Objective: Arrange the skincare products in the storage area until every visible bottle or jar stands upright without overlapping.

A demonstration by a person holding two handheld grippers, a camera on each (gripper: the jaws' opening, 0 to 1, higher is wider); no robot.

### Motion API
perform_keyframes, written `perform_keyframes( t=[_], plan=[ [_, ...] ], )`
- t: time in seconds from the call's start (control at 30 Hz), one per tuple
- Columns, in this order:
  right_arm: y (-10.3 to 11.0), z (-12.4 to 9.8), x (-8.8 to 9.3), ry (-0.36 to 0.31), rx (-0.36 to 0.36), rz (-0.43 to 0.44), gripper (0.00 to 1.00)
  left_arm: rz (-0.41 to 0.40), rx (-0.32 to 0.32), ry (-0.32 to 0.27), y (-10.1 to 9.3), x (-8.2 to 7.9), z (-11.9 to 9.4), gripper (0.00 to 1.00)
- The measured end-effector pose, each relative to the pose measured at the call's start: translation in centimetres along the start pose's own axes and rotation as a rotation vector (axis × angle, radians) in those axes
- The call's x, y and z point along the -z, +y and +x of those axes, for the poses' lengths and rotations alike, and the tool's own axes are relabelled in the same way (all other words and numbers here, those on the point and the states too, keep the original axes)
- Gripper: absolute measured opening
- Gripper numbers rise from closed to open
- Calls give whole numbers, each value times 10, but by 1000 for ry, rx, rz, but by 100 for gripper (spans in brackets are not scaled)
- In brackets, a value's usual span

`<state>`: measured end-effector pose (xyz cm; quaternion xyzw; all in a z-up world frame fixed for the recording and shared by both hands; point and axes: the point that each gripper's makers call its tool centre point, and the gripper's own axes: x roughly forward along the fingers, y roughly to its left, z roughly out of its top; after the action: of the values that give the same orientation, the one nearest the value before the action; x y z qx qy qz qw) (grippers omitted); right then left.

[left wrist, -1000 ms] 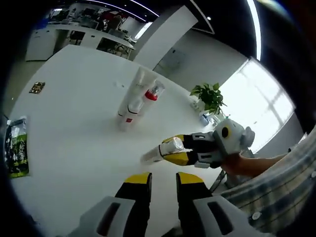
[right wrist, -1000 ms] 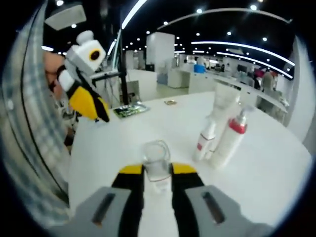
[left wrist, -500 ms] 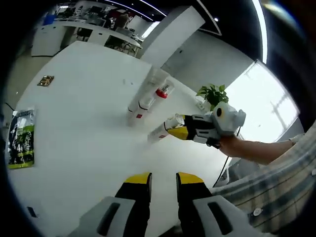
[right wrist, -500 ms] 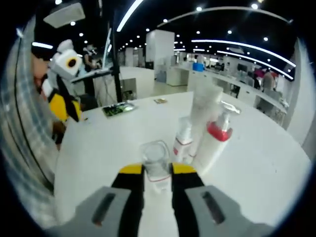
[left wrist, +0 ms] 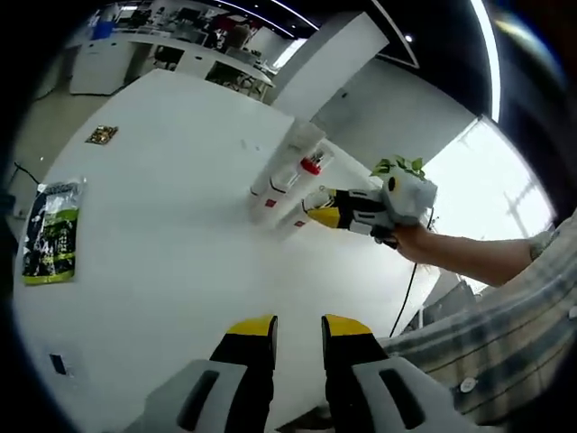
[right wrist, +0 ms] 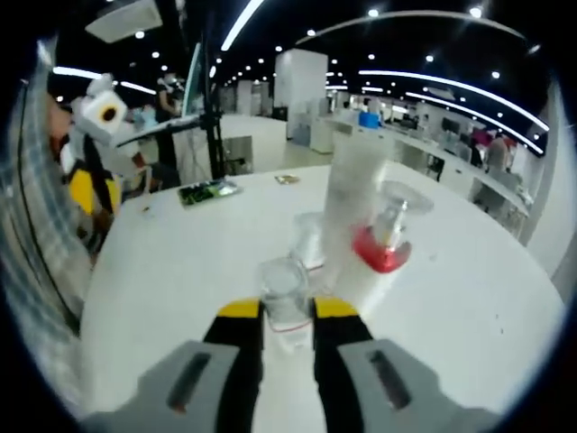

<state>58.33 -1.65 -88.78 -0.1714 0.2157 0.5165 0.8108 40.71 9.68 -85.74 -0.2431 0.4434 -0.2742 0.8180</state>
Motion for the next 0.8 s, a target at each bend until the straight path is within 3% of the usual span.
perform_keyframes(
  t=[0.27, 0.8],
  plan=[
    [-5, 7, 1, 4, -19, -2, 18, -23, -20, 4, 3, 5, 0, 19],
    [-13, 10, 2, 7, -11, 88, 22, -69, -25, -26, 6, 3, -3, 19]
  ],
)
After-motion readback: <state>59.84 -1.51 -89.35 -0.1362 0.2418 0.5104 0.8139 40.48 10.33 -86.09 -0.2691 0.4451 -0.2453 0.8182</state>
